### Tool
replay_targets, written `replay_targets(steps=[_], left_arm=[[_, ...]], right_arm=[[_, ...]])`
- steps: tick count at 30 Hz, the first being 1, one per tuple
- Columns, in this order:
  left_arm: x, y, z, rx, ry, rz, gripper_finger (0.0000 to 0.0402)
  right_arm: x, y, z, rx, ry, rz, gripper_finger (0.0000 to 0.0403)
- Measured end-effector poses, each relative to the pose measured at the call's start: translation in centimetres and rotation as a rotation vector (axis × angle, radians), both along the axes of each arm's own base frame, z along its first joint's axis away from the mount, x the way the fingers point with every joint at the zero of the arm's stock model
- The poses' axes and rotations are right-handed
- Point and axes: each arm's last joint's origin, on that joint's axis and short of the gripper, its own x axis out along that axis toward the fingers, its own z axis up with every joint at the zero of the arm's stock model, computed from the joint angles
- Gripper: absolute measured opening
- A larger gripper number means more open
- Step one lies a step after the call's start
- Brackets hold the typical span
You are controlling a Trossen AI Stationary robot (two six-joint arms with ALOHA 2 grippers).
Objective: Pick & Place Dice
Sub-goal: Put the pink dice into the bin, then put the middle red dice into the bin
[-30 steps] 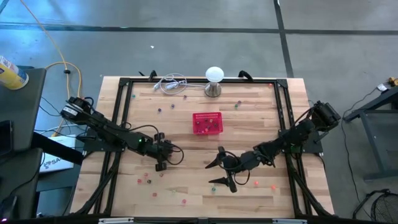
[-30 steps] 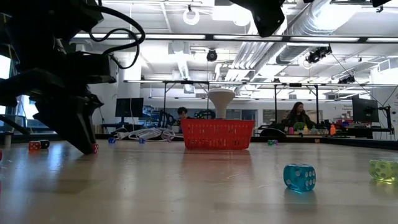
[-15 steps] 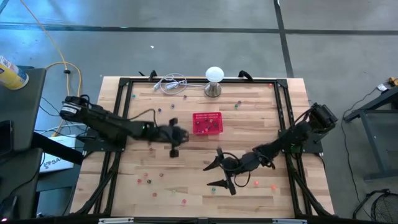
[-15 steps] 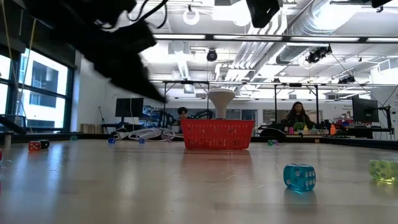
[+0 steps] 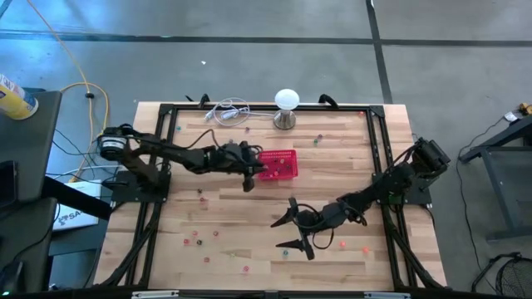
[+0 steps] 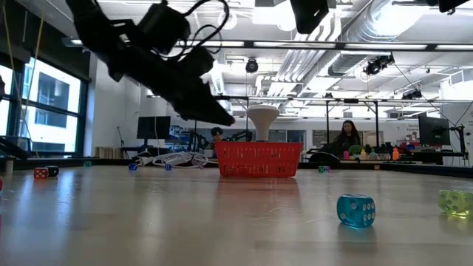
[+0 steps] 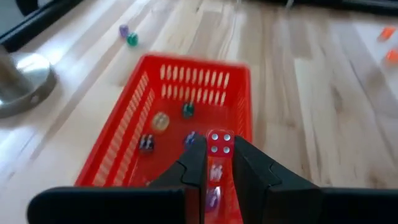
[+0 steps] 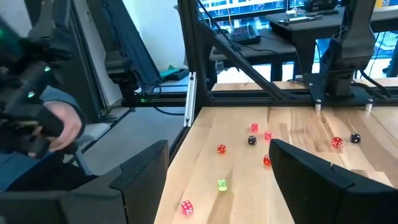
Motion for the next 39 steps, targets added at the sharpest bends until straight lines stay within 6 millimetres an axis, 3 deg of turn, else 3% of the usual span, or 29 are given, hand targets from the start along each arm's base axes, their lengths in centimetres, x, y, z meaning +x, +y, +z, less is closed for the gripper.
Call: replay_targets(steps=[5,13,25,30,39], left_arm=[[1.8,-0.1,-0.3,-0.004,0.071,0.021,0.0052],[2.1,0.5,-1.2,-0.005,0.093,0.083,0.0088],[1.9,-0.5,-0.4,-0.005,0.075,0.073,0.0130],[-0.5,-2.8,2.1,-0.039,0.180,-0.036,0.0131],[-8.4,-7.4,5.9,-0.346,0.483,-0.258,0.0131]], right_arm=[[0.0,0.0,0.0,-0.001,0.002,0.000,0.0270],[0.0,0.0,-0.2,-0.006,0.016,0.001,0.0270],[-0.1,0.2,-0.3,-0.013,0.025,0.007,0.0270],[-0.2,0.2,-0.4,-0.017,0.034,0.007,0.0270],[-0.2,0.2,-0.5,-0.013,0.045,0.006,0.0270]])
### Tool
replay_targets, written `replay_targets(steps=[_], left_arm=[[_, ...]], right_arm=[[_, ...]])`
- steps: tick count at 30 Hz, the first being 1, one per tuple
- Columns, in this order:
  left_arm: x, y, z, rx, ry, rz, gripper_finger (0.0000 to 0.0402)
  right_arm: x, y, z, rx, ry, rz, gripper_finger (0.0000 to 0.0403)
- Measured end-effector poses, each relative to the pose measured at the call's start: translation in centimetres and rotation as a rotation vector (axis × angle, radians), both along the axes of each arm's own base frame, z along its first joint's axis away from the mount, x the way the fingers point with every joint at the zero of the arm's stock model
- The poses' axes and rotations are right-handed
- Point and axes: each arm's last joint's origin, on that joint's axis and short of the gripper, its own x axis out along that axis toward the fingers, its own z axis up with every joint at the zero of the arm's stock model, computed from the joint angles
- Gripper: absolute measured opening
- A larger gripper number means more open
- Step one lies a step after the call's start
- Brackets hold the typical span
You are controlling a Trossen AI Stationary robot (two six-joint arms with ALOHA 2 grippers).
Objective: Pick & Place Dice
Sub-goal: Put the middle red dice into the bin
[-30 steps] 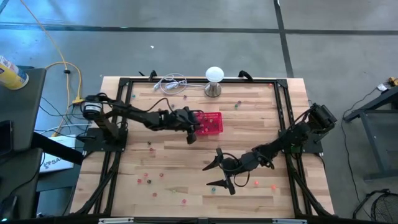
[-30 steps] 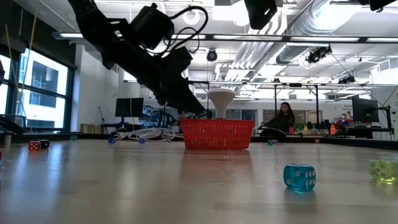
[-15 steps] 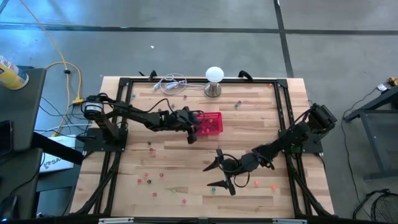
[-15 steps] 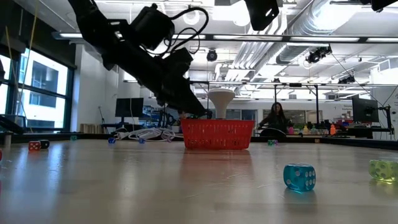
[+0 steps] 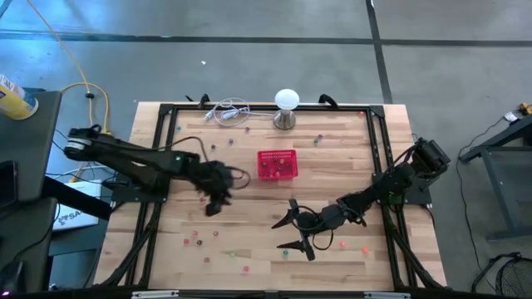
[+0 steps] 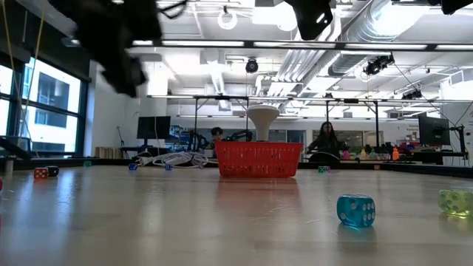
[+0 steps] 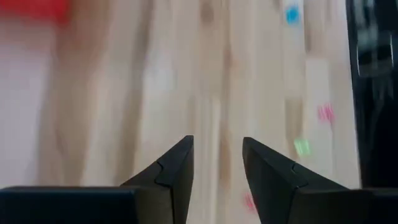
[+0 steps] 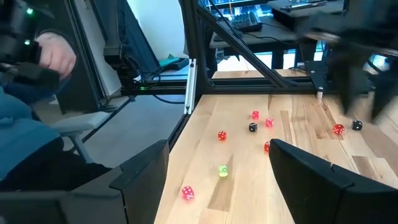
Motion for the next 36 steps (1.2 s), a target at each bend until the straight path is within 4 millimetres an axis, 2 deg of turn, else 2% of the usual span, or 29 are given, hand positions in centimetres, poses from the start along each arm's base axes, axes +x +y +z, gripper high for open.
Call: replay_targets(steps=[3,8,12,16,23,28,36], left_arm=[[-1.5,-1.6,-0.1,0.003,0.077,-0.068,0.0131],[-2.3,-5.2,-0.7,0.008,0.112,-0.197,0.0131],[-2.9,-7.8,-1.5,0.123,0.094,-0.251,0.0131],[-3.4,-9.6,-2.5,0.255,0.081,-0.286,0.0131],[-3.3,-11.2,-4.7,0.386,0.121,-0.302,0.0132],[-2.8,-11.5,-6.2,0.474,0.148,-0.408,0.0132],[-2.2,-12.0,-6.5,0.435,0.120,-0.391,0.0131]], right_arm=[[0.0,0.0,0.0,0.001,-0.002,-0.002,0.0270],[0.0,0.0,0.0,0.002,-0.005,-0.004,0.0270],[0.0,0.0,0.0,0.001,-0.004,-0.004,0.0270],[0.0,0.0,0.0,0.000,-0.001,-0.004,0.0270],[0.0,0.0,0.0,0.000,-0.001,-0.004,0.0270],[0.0,0.0,0.0,0.000,0.000,-0.004,0.0270],[0.0,0.0,0.0,-0.001,0.000,-0.004,0.0270]])
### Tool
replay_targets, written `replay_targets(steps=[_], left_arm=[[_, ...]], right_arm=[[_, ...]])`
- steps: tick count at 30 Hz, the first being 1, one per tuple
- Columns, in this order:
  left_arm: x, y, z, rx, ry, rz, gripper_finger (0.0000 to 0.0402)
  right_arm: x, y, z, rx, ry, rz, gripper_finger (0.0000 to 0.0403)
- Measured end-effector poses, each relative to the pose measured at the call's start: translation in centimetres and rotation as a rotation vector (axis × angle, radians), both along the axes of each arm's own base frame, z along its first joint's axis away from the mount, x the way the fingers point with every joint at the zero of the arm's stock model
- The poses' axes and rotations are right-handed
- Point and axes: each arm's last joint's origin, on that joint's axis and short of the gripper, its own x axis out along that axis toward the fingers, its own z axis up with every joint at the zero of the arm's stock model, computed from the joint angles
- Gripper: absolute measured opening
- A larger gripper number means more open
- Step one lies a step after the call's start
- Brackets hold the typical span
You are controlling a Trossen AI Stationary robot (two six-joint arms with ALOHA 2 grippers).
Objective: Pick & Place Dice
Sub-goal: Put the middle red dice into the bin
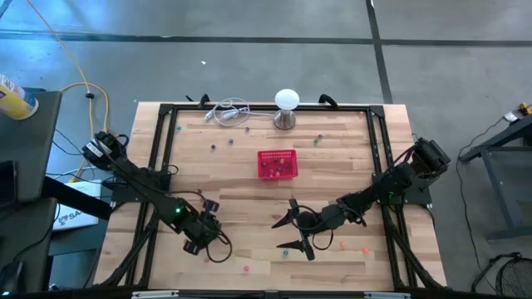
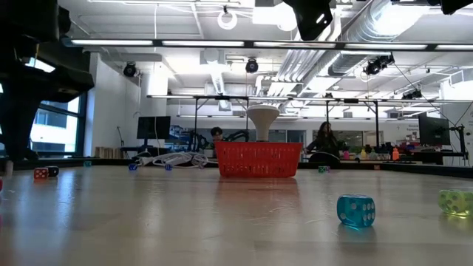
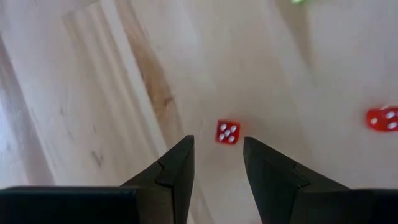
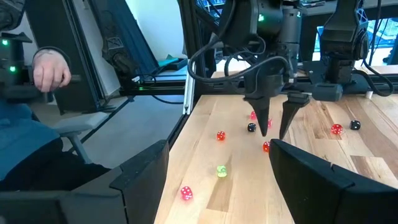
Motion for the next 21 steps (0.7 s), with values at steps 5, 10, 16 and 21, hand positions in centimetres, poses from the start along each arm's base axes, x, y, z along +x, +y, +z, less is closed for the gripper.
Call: replay_targets(steps=[5,10,16,21], left_arm=[[0.21,-0.27,0.13,-0.039,-0.015,-0.013,0.0131],[0.32,-0.16,0.01,-0.033,-0.010,-0.011,0.0131],[0.33,-0.16,0.01,-0.035,-0.010,-0.009,0.0131],[0.45,-0.26,-0.36,-0.028,-0.002,-0.010,0.0131]], right_arm=[[0.00,0.00,-0.03,-0.002,0.003,0.000,0.0270],[0.00,0.00,-0.04,-0.002,0.004,0.000,0.0270],[-0.01,0.00,-0.05,-0.002,0.005,0.000,0.0270],[-0.01,0.00,-0.05,-0.002,0.005,0.000,0.0270]])
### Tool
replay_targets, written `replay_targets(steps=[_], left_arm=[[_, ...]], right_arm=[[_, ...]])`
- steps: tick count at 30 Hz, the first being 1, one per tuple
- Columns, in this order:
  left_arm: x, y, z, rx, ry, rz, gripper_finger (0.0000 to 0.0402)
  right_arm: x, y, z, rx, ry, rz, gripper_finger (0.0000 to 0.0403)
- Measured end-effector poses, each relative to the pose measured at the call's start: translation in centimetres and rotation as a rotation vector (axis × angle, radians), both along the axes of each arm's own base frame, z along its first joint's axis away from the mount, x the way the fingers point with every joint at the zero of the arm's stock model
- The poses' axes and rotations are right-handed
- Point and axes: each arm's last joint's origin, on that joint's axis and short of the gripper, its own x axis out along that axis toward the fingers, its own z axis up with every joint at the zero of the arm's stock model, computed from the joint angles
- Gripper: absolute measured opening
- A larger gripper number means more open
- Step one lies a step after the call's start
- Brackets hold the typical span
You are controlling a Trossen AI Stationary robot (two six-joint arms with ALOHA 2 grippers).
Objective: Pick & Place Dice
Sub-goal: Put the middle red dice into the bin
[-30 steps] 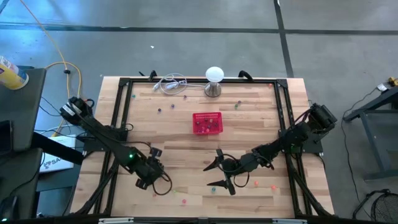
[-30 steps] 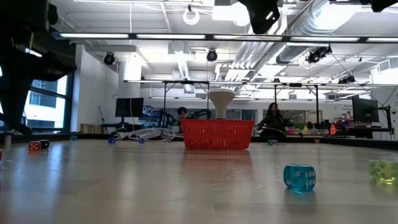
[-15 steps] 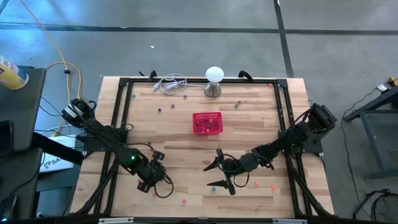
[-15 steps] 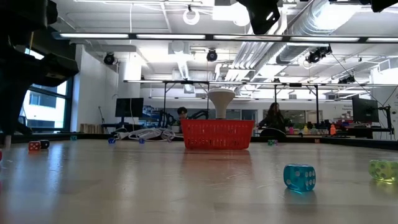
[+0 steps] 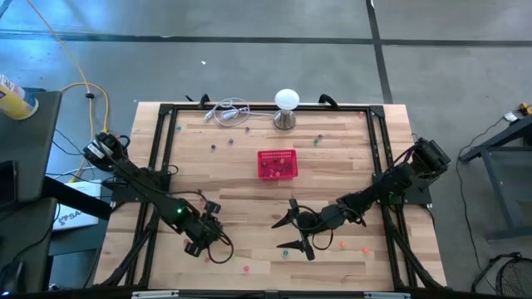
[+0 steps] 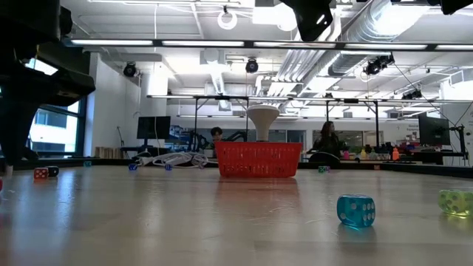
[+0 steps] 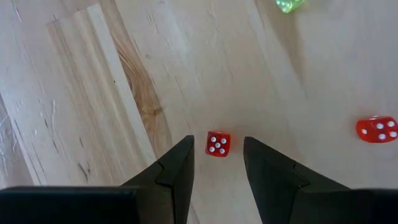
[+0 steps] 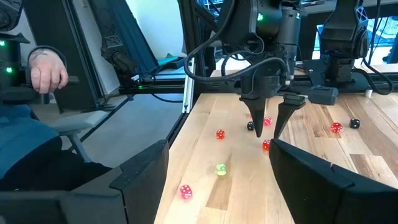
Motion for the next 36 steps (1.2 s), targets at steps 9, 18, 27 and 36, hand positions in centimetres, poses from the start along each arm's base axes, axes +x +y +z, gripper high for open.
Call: replay_targets(steps=[9,18,27,36], left_arm=[[0.3,-0.2,-0.9,0.017,0.022,-0.002,0.0131],[0.5,-0.4,-1.4,0.021,0.026,-0.001,0.0131],[0.7,-0.3,-1.8,0.019,0.041,0.001,0.0131],[0.9,-0.4,-2.1,0.029,0.045,-0.017,0.0084]], right_arm=[[0.0,0.0,0.0,0.000,0.000,0.000,0.0270],[0.0,0.0,0.0,0.000,0.000,0.000,0.0270],[0.0,0.0,0.0,0.000,-0.001,0.000,0.0270],[0.0,0.0,0.0,0.001,-0.001,0.000,0.0270]])
